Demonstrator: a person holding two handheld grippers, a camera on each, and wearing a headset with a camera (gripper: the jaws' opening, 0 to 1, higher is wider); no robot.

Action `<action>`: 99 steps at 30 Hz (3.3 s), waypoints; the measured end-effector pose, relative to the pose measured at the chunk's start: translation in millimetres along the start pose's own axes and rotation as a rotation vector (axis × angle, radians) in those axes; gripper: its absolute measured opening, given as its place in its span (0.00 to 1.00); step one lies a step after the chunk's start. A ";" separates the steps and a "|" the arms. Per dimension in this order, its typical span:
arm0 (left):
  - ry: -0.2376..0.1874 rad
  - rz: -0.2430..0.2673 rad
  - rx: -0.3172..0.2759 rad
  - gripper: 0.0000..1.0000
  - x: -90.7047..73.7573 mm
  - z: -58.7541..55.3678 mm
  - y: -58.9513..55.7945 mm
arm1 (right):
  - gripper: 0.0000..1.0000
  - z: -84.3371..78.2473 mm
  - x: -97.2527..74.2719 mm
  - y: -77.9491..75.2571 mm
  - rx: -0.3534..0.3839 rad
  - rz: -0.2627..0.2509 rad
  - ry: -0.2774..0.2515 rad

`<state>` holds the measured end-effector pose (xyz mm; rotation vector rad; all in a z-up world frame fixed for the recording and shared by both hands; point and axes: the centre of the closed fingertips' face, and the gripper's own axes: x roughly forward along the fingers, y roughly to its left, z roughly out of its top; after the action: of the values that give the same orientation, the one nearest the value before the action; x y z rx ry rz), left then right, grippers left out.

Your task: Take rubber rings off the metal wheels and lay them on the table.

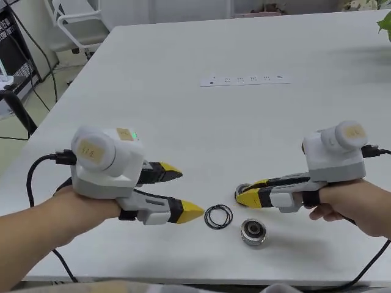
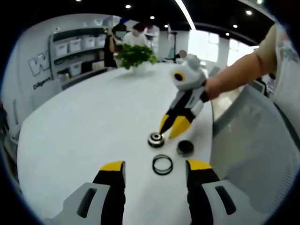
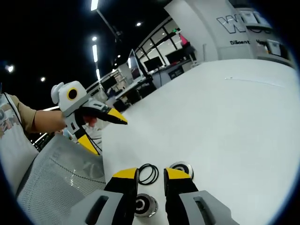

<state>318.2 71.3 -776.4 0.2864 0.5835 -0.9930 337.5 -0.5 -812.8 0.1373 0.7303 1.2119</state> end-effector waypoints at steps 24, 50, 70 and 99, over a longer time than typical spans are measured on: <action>0.013 -0.012 -0.014 0.51 29.4 7.5 12.2 | 0.30 -2.2 -17.2 -19.3 -0.108 -0.072 -0.004; 0.039 -0.052 0.009 0.45 71.0 4.6 2.2 | 0.25 -26.8 -2.9 -33.5 -0.228 -0.106 0.065; 0.051 -0.072 0.023 0.38 97.5 7.0 -3.6 | 0.20 -27.0 2.9 -43.9 -0.279 -0.137 0.058; 0.082 -0.097 0.107 0.22 122.2 7.1 -11.0 | 0.17 -29.9 3.0 -45.3 -0.294 -0.145 0.061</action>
<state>361.4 -23.7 -841.4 0.3985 0.6247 -1.1118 356.9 -23.1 -858.3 -0.1936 0.5963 1.1747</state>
